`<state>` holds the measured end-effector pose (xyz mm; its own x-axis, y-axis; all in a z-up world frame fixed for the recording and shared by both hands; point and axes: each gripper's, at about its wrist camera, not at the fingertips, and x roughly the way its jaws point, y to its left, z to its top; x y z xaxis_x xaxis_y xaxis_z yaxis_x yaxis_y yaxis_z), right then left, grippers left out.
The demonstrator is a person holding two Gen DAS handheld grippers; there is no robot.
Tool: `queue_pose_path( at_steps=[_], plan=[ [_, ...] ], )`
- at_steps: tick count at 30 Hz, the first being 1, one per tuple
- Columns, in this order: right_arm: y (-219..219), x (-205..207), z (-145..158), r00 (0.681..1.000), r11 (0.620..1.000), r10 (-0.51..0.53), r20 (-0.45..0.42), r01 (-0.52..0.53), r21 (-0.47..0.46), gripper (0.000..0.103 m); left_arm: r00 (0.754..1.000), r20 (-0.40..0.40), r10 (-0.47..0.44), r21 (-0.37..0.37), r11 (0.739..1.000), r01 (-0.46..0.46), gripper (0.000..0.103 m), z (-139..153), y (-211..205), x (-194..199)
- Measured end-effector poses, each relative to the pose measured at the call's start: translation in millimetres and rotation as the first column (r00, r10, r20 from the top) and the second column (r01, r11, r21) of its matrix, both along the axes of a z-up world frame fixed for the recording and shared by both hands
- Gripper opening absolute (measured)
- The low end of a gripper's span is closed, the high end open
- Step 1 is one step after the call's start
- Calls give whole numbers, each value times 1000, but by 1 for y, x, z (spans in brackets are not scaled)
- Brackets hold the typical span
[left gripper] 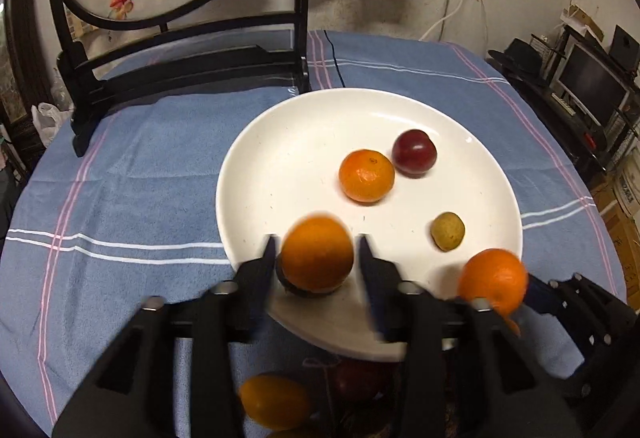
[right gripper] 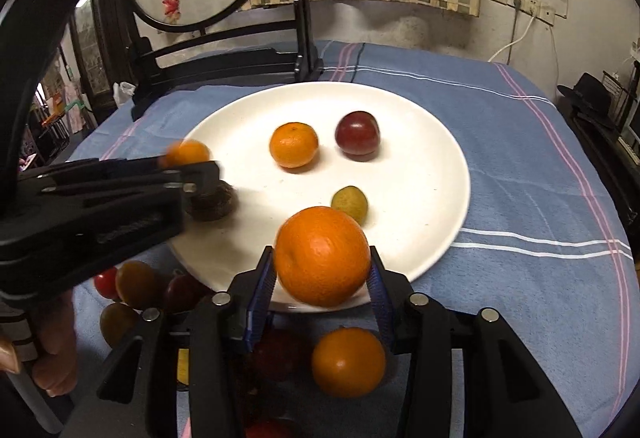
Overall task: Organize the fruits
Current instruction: 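Place both held fruits on the white plate and open both tools, then grasp another small orange with left tool while right tool grasps red tomato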
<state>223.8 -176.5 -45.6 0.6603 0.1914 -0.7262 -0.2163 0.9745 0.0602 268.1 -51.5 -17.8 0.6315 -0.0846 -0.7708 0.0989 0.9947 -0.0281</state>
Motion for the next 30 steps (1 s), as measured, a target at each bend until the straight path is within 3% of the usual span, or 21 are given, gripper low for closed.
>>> queue_pose_path(
  at_steps=[1,6,10,14,23,30],
  plan=[
    [1,-2,1,1000,1000,4,6,-4,-8,50,1000,24,5,5,1000,-5,62,3,0,-3],
    [1,-15,11,999,1000,14,36,-13,-19,50,998,61,-1,23,1000,0,62,14,0,-17],
    [-2,-30,16,999,1000,14,50,-13,-20,50,997,78,5,36,999,-8,70,17,4,-36],
    [-5,-49,17,998,999,23,55,-21,-34,56,997,80,2,40,999,-5,70,18,10,-59],
    [-9,-96,-2,1000,998,31,1,-31,-60,56,994,97,41,57,997,-46,75,7,35,-114],
    [2,-111,-18,999,994,35,-26,-38,-103,60,992,116,58,17,998,-60,81,1,59,-136]
  ],
)
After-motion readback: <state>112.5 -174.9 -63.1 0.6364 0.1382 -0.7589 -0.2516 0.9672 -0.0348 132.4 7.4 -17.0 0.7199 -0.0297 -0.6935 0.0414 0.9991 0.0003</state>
